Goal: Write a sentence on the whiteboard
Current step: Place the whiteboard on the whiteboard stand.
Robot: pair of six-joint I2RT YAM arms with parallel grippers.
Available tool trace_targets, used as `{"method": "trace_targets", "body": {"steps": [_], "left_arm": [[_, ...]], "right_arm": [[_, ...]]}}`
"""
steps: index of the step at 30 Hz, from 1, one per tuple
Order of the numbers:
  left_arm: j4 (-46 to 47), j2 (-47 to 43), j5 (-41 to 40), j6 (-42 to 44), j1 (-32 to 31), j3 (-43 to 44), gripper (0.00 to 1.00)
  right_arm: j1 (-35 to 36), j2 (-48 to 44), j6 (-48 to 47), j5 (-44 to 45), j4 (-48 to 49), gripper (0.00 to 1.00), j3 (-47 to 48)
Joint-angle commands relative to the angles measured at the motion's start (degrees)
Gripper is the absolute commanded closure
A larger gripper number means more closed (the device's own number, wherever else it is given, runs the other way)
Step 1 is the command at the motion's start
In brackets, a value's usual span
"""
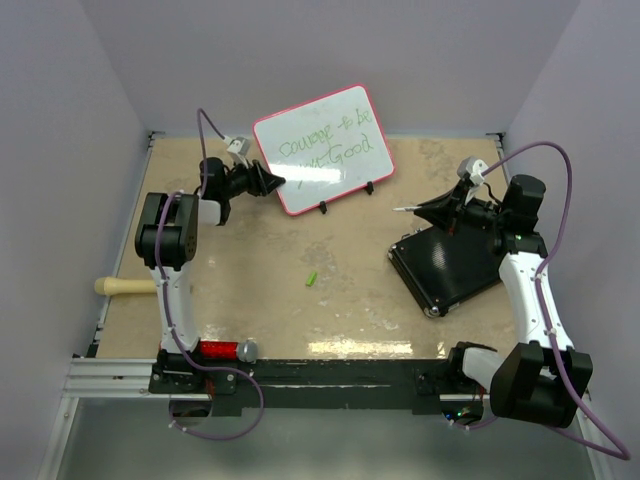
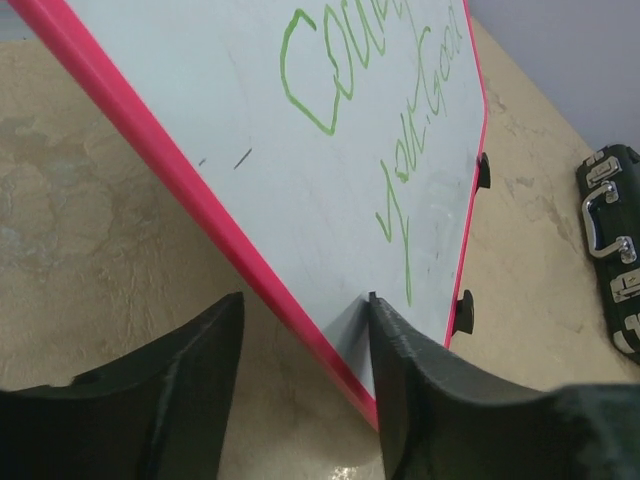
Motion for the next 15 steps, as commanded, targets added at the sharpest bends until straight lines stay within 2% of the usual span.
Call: {"method": "trace_targets", "body": {"steps": [1, 8, 9, 11, 12, 15], "left_arm": [[2.7, -0.5, -0.5, 2.0, 0.3, -2.4, 0.39], [7.1, -1.8, 2.4, -1.7, 0.3, -2.9, 0.20], [7.2, -2.0, 3.0, -2.0, 0.3, -2.7, 0.14], [7.2, -2.9, 3.4, -2.0, 0.3, -3.0, 0.11], [7.0, -3.2, 3.5, -2.0, 0.4, -3.4, 0.02], [6.0, -4.9, 3.9, -1.9, 0.7, -5.0, 0.00]], "right_arm": [[-0.3, -1.1, -0.5, -1.6, 0.8, 1.00, 0.0], [-0.3, -1.2, -0.5, -1.5, 0.9, 1.00, 0.0], [-0.3, -1.2, -0.5, -1.5, 0.9, 1.00, 0.0], [-0.3, -1.3, -0.6, -1.5, 0.9, 1.00, 0.0], [-0.4, -1.3, -0.6, -1.4, 0.9, 1.00, 0.0], [-0.3, -1.4, -0.8, -1.3, 0.7, 1.00, 0.1]]}}
